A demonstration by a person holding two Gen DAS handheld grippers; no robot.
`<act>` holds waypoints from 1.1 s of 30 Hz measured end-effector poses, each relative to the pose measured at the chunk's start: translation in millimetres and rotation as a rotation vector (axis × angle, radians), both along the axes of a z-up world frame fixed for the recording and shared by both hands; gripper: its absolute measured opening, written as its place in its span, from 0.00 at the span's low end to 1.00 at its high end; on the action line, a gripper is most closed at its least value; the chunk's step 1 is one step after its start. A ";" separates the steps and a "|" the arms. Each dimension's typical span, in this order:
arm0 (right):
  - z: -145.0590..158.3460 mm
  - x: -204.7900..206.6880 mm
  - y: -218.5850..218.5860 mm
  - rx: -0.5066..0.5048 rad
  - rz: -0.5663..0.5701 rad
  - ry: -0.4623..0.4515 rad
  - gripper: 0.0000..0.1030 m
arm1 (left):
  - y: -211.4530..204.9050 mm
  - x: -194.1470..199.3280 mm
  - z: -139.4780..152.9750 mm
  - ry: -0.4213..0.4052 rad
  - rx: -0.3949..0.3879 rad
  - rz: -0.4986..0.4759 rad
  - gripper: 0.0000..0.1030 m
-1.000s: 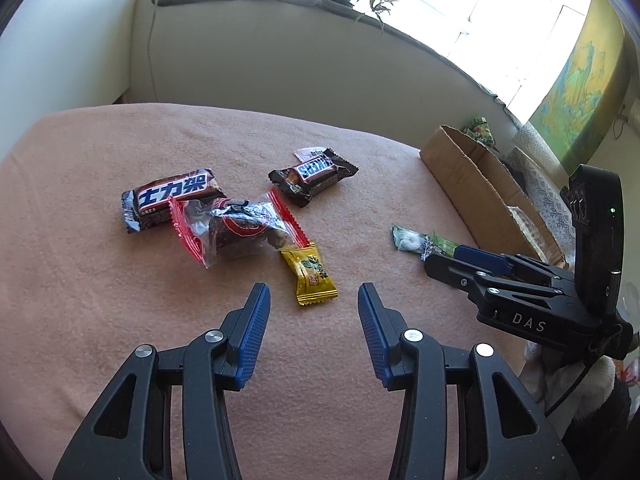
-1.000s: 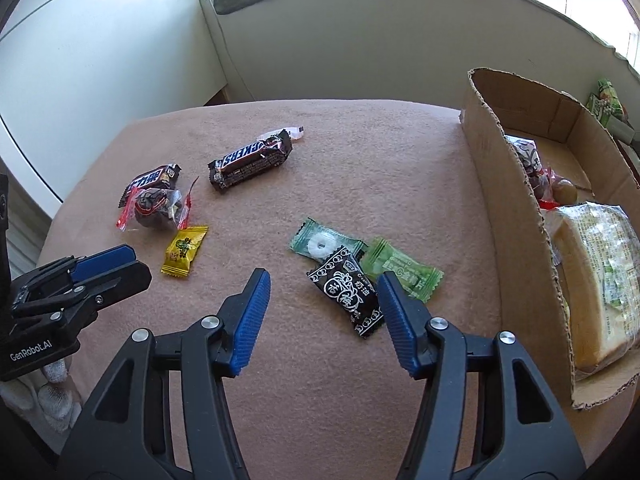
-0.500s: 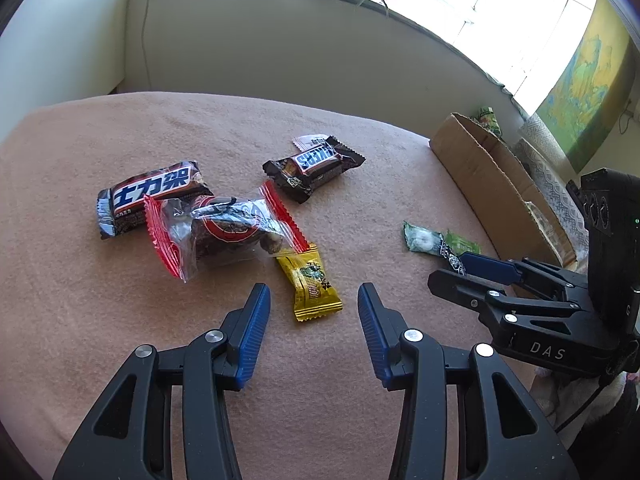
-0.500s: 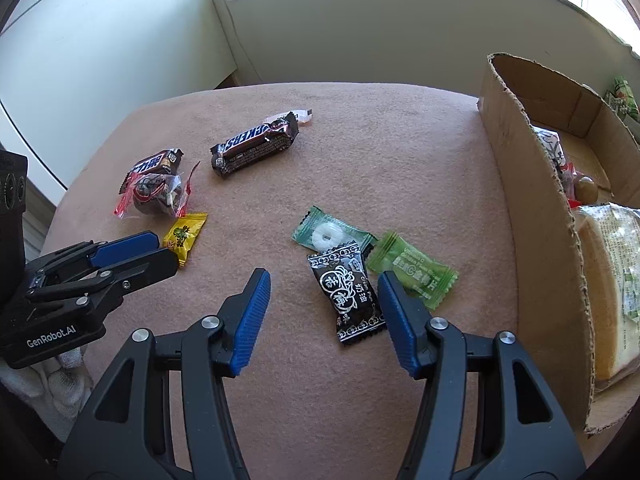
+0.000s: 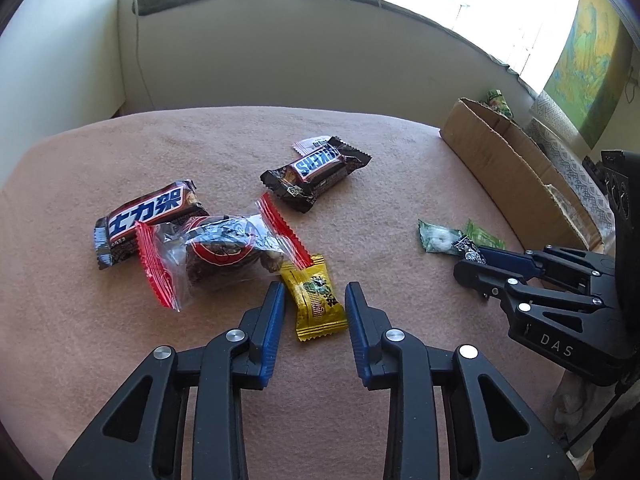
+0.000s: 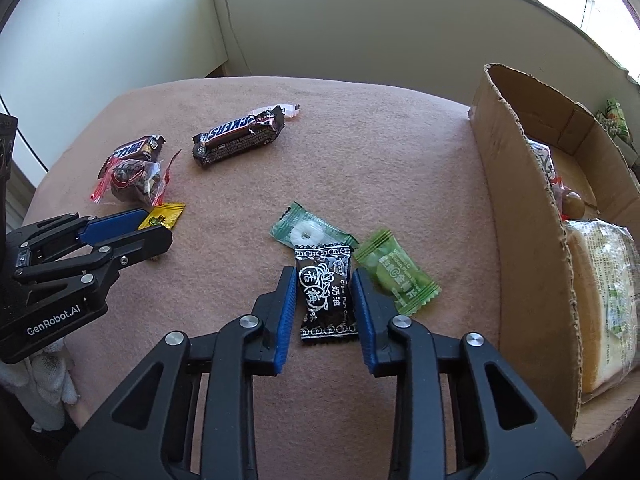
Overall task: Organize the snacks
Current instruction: 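Grasp the black-and-white candy packet with the right tool while the left tool grasps the yellow candy, then carry the black packet and yellow candy into the box and open both tools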
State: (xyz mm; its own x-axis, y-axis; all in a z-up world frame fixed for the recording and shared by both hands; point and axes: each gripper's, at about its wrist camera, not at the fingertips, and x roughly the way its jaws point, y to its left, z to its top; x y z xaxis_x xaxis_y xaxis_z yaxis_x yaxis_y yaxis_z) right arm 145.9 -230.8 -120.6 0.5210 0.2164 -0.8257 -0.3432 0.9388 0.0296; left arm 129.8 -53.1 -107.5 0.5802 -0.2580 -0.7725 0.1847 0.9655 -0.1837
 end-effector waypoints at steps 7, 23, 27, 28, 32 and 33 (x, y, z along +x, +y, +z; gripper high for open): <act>1.1 -2.8 -1.1 0.009 -0.007 -0.003 0.24 | -2.2 -0.8 0.1 -0.007 0.014 -0.006 0.22; 27.9 -21.3 -21.6 0.113 -0.043 -0.049 0.24 | -3.2 -18.8 30.9 -0.064 -0.055 -0.008 0.22; 39.7 -28.8 -26.6 0.132 -0.047 -0.074 0.24 | -8.4 -24.6 42.1 -0.092 -0.063 -0.024 0.22; 42.4 -30.9 -27.9 0.134 -0.048 -0.082 0.24 | -10.4 -25.7 44.7 -0.099 -0.063 -0.028 0.22; 53.4 -38.1 -35.2 0.139 -0.054 -0.106 0.24 | -20.6 -30.0 53.7 -0.121 -0.069 -0.047 0.22; 55.3 -39.4 -37.0 0.141 -0.056 -0.111 0.24 | -23.1 -30.3 55.6 -0.126 -0.070 -0.052 0.22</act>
